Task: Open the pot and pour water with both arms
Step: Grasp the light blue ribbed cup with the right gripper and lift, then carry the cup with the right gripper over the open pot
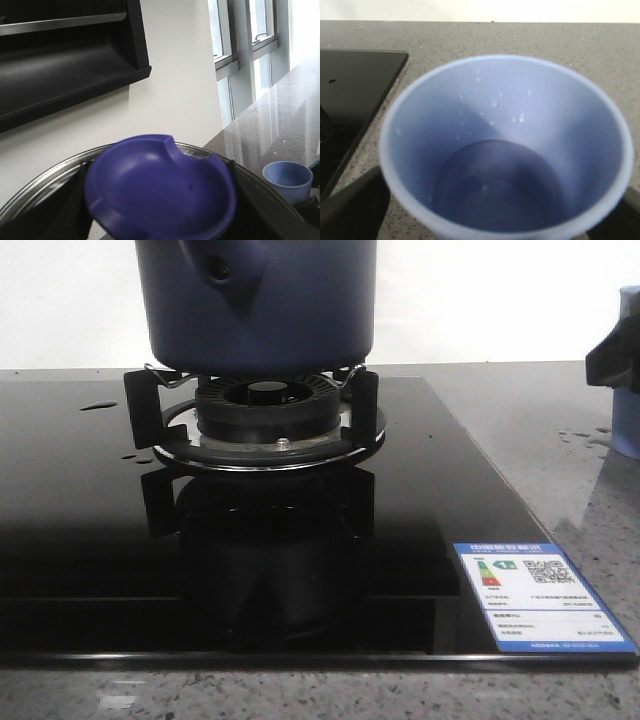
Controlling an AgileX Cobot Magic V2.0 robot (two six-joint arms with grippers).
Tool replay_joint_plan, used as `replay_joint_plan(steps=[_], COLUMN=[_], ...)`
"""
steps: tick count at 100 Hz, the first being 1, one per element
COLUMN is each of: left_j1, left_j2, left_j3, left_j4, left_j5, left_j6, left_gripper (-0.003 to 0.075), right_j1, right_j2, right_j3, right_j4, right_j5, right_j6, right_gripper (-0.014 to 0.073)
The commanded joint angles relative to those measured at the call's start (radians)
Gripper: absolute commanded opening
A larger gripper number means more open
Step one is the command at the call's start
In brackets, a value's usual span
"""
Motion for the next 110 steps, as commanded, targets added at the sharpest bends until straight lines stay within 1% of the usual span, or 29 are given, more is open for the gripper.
replay_joint_plan(steps=[1,7,12,19,31,36,45,55,64,76,95,102,110], left_j1=[0.000,0.000,0.000,0.000,0.000,0.000,0.000,0.000,0.000,0.000,0.000,0.000,0.000], left_j2=[-0.016,-0.016,-0.016,-0.015,-0.011,-0.011,-0.011,-0.011,-0.011,-0.011,-0.009,-0.009,-0.007], left_j3=[-0.029,-0.029,-0.029,-0.029,-0.029,-0.029,-0.029,-0.029,-0.029,-0.029,-0.029,-0.029,-0.029], left_j4=[-0.089,-0.089,-0.089,-0.089,-0.089,-0.089,-0.089,-0.089,-0.089,-0.089,-0.089,-0.093,-0.096], left_j5=[0.000,0.000,0.000,0.000,0.000,0.002,0.001,0.001,0.001,0.001,0.001,0.001,0.001], left_j6=[-0.010,-0.010,-0.010,-0.010,-0.010,-0.010,-0.010,-0.010,-0.010,-0.010,-0.010,-0.010,-0.010], left_gripper=[0.0222,0.0222,0.0222,0.0222,0.0222,0.0222,0.0222,0.0222,0.0222,0.0222,0.0222,0.0222,0.0222], right_j1=[0.001,0.001,0.001,0.001,0.001,0.001,0.001,0.001,0.001,0.001,0.010,0.032,0.072], right_j2=[0.007,0.017,0.019,0.022,0.022,0.022,0.015,-0.017,-0.053,-0.075,-0.071,-0.062,-0.041], right_j3=[-0.026,-0.026,-0.026,-0.026,-0.026,-0.026,-0.026,-0.048,-0.105,-0.230,-0.469,-0.542,-0.618], right_j4=[-0.006,-0.006,-0.006,-0.006,-0.006,-0.006,-0.006,-0.033,-0.082,-0.132,-0.142,-0.149,-0.148], right_j5=[-0.095,-0.099,-0.101,-0.101,-0.101,-0.101,-0.092,-0.049,0.039,0.172,0.397,0.443,0.497], right_j6=[0.031,0.048,0.050,0.050,0.050,0.050,0.050,0.050,0.050,0.050,0.048,0.027,-0.044], right_gripper=[0.0644,0.0636,0.0608,0.0537,0.0364,0.0307,0.0244,0.0237,0.0237,0.0237,0.0237,0.0237,0.0237])
